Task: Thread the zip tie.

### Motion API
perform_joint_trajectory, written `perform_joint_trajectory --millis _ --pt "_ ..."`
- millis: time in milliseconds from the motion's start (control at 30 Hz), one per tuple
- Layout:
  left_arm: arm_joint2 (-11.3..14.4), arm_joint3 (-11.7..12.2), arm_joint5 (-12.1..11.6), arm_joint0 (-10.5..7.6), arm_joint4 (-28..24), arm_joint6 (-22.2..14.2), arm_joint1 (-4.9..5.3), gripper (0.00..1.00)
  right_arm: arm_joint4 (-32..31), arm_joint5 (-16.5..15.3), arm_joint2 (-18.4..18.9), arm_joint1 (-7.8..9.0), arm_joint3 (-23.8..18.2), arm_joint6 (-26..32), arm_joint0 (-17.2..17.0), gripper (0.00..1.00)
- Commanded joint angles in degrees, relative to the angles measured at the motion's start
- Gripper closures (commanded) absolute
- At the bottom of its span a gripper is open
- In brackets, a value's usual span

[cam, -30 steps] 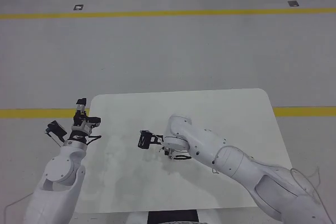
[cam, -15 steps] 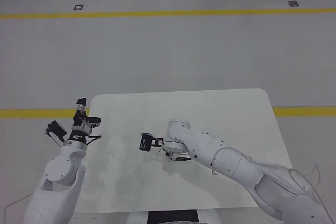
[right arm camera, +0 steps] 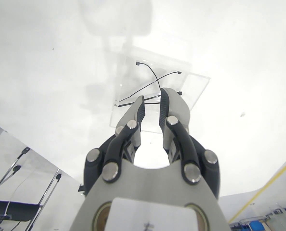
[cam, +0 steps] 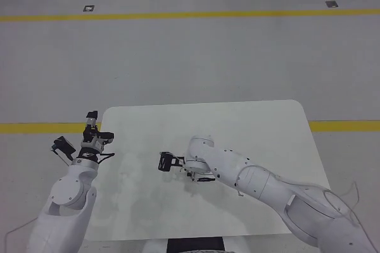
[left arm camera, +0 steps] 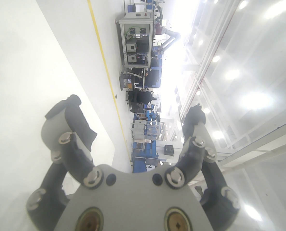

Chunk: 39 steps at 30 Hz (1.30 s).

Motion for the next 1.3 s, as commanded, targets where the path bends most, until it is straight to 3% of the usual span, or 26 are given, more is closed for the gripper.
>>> perform_joint_trajectory --millis 0,767,1067,1167,1267 --pt "0.0 0.0 0.0 0.0 0.0 0.0 0.0 0.0 0.1 0.0 -0.4 -0.27 0.7 -0.5 0.2 0.85" --pt "0.0 0.0 0.0 0.0 0.0 0.0 0.0 0.0 1.0 0.0 -4.0 -4.22 9.3 -3.3 2.6 0.87" --pt "0.0 0.0 0.0 0.0 0.0 0.0 0.0 0.0 2.2 0.0 -5.3 -5.57 12.2 -3.5 3.7 0.91" --pt "0.0 0.0 0.0 0.0 0.0 0.0 0.0 0.0 2.6 0.0 -5.7 -5.96 13.0 -3.6 4.0 1.0" --pt "0.0 0.0 0.0 0.0 0.0 0.0 0.0 0.0 2.9 0.0 -6.0 -6.31 13.7 -3.7 4.4 1.0"
